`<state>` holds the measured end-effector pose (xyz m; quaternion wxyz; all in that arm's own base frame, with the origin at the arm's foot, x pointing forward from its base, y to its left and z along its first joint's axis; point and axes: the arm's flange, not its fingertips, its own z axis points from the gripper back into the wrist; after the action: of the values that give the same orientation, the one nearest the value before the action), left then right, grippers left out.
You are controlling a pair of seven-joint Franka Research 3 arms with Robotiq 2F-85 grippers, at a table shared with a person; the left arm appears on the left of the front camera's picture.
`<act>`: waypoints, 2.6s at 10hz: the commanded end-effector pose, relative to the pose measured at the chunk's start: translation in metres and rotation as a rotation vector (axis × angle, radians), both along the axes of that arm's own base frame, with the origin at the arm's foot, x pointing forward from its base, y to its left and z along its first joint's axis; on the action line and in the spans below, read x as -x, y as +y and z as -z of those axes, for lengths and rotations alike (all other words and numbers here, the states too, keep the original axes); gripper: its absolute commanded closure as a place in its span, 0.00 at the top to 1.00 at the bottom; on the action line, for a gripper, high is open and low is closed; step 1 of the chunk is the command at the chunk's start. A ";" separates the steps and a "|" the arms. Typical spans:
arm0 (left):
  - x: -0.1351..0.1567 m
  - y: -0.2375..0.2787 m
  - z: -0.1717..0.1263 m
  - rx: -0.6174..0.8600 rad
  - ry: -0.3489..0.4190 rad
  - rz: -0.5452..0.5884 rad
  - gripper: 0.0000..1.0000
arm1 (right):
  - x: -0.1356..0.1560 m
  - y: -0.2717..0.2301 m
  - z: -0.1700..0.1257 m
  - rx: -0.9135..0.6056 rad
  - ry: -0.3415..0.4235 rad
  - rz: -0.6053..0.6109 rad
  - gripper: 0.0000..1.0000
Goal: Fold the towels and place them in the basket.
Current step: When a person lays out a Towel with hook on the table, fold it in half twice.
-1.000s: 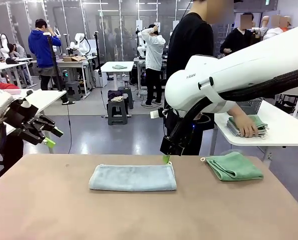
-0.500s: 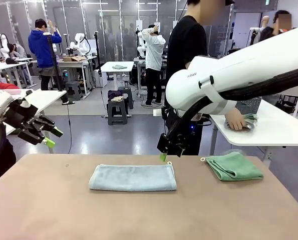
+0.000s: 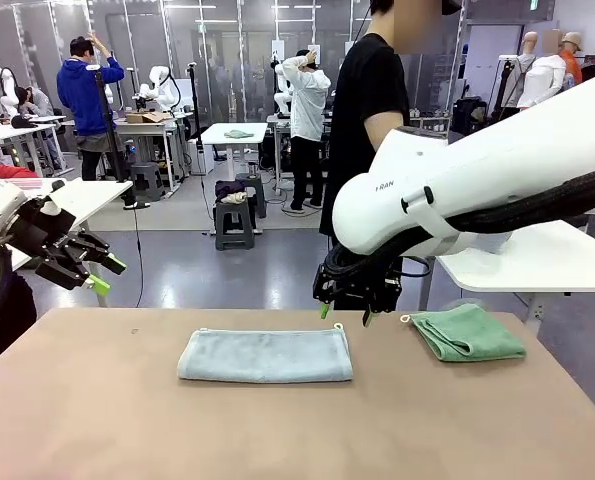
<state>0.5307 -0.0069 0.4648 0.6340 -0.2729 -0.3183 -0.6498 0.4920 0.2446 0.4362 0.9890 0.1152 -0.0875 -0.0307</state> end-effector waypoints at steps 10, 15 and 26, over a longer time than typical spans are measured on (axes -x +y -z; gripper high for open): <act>0.000 0.000 0.000 -0.002 -0.003 -0.002 0.76 | -0.025 0.018 0.037 0.050 -0.051 0.145 0.84; 0.000 0.000 0.000 -0.002 -0.003 -0.002 0.76 | -0.055 0.028 0.081 0.155 -0.062 0.133 0.84; 0.000 0.000 0.000 -0.002 -0.003 -0.002 0.76 | -0.109 0.028 0.139 0.184 -0.048 0.039 0.84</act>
<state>0.5307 -0.0069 0.4648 0.6340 -0.2729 -0.3183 -0.6498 0.5930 0.2708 0.2993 0.9921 0.0190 -0.1131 -0.0500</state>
